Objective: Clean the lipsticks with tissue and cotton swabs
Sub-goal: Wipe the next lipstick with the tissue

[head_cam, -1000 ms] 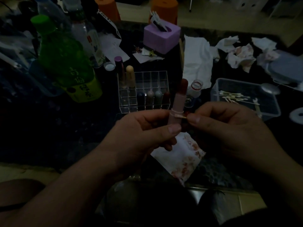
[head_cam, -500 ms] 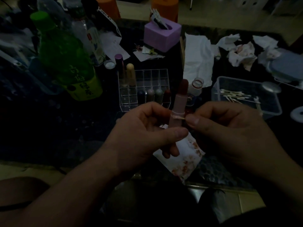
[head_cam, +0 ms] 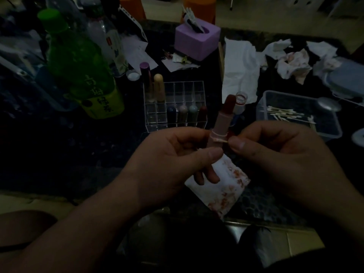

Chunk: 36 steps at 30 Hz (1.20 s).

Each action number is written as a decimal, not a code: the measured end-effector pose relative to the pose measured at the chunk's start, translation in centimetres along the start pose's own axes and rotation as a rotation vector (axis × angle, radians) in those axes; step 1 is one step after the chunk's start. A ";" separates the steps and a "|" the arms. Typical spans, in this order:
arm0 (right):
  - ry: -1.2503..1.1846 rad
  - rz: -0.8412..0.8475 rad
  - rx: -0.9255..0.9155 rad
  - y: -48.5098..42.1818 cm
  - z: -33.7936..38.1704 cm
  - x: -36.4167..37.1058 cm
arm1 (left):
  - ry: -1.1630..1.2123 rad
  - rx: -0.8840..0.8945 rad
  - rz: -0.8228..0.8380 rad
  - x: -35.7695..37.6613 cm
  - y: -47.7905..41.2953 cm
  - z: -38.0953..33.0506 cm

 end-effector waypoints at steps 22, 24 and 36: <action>0.063 -0.019 -0.049 0.1 0.3 0.1 | -0.128 0.030 -0.007 0.2 0.2 -0.4; 0.063 -0.005 -0.052 0.1 0.3 0.4 | -0.152 0.036 -0.036 0.3 0.3 -0.4; 0.164 -0.047 -0.055 0.0 0.6 0.0 | -0.128 -0.014 -0.044 -0.1 0.5 -0.3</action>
Point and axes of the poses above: each hand's wrist, its own y-axis away from the middle knuckle, its own x-axis out of the palm, z = x × y, the point moved 3 cm from there along -y, towards the middle knuckle, and after that the axes turned 4 degrees about z, right-handed, at the moved point
